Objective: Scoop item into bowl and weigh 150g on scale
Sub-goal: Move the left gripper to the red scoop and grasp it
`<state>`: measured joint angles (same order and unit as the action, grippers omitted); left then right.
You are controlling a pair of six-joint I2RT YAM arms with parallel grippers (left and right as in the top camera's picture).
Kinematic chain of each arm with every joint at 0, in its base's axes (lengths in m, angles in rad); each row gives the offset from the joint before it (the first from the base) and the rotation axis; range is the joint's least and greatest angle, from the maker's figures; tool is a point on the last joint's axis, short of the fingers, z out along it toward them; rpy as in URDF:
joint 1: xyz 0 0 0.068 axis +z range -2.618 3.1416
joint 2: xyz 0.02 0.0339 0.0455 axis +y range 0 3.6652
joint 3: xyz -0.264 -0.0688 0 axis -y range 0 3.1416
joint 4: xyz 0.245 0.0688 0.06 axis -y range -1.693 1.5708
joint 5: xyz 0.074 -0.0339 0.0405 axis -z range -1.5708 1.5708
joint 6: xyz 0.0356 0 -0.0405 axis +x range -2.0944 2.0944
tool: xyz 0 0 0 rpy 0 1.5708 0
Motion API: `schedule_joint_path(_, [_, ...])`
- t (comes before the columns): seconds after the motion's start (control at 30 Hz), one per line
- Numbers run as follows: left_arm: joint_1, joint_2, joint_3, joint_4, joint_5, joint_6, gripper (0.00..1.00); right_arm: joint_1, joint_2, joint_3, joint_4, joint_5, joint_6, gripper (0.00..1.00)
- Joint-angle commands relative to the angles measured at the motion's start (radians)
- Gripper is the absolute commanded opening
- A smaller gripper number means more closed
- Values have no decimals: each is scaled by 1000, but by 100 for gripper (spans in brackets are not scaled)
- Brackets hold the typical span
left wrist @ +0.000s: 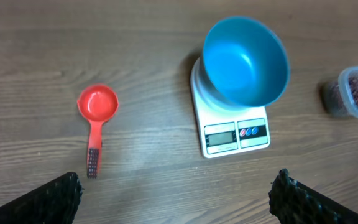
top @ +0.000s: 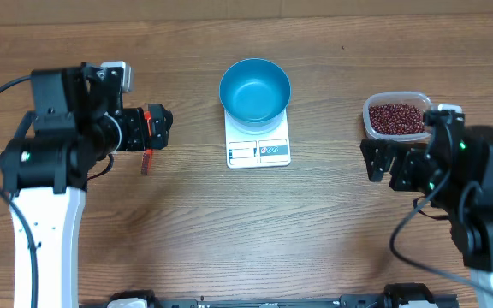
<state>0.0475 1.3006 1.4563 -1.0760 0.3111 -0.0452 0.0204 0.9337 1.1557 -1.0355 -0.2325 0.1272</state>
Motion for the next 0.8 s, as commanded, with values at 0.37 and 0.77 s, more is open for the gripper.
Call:
schedule_joint_path(0.37, [23,201,26,-31,-188,12,96,5,194,27,14,-129,6,100])
schedule_joint_path(0.77, [124,395,26,74,-232,118,70,5,292,27,23,-129,5,99])
